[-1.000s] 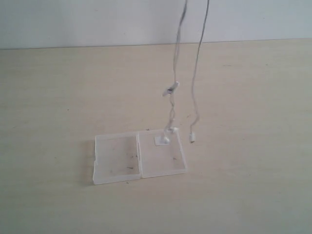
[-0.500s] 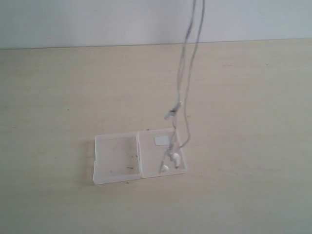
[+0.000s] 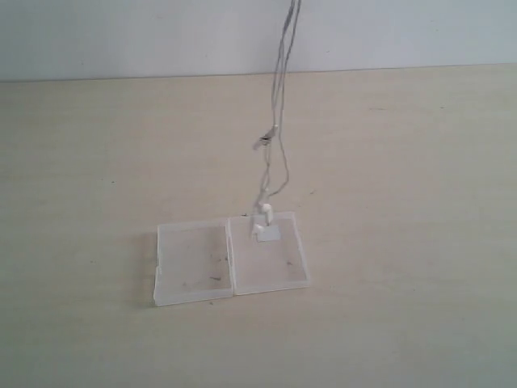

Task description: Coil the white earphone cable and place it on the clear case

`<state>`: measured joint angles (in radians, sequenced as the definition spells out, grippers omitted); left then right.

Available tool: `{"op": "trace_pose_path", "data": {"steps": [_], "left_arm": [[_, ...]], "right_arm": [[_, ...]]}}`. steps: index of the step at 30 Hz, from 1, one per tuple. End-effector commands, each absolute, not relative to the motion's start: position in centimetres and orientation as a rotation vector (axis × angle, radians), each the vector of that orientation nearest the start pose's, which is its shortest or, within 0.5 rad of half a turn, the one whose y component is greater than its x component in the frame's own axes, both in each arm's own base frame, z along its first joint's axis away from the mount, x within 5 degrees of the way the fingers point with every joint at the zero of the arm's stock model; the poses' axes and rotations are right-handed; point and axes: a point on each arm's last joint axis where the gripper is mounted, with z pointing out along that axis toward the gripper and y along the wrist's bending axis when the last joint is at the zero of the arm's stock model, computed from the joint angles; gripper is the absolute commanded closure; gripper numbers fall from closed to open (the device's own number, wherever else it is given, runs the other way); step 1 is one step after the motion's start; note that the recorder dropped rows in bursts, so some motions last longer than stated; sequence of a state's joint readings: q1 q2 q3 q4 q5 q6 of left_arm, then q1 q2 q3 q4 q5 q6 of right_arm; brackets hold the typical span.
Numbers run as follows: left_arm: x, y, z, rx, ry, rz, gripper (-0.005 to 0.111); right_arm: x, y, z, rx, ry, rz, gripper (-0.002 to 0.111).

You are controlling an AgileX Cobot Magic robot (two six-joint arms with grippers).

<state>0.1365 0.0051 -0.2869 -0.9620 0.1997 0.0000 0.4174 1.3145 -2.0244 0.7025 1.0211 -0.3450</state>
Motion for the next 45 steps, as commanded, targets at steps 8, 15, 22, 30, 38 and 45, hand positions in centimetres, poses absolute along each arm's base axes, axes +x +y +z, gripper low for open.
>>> {"op": "trace_pose_path", "data": {"steps": [8, 15, 22, 30, 38, 45], "left_arm": [[4.7, -5.0, 34.7, 0.147, 1.289, -0.77, 0.107], [10.0, -5.0, 33.2, 0.209, 1.487, -0.801, 0.107], [14.8, -4.5, 30.3, 0.21, 1.678, -0.821, 0.107], [16.6, -5.8, 28.6, 0.496, 1.649, -0.98, 0.107], [16.8, -7.7, 27.4, 0.555, 1.76, -0.876, 0.107], [15.6, -11.2, 26.1, 0.701, 1.859, -0.775, 0.107]], "right_arm": [[16.2, 12.7, 59.5, -0.736, 1.555, 0.854, 0.108], [16.2, 12.7, 59.5, -0.736, 1.555, 0.854, 0.108], [16.2, 12.7, 59.5, -0.736, 1.555, 0.854, 0.108], [16.2, 12.7, 59.5, -0.736, 1.555, 0.854, 0.108], [16.2, 12.7, 59.5, -0.736, 1.555, 0.854, 0.108], [16.2, 12.7, 59.5, -0.736, 1.555, 0.854, 0.108]]}}
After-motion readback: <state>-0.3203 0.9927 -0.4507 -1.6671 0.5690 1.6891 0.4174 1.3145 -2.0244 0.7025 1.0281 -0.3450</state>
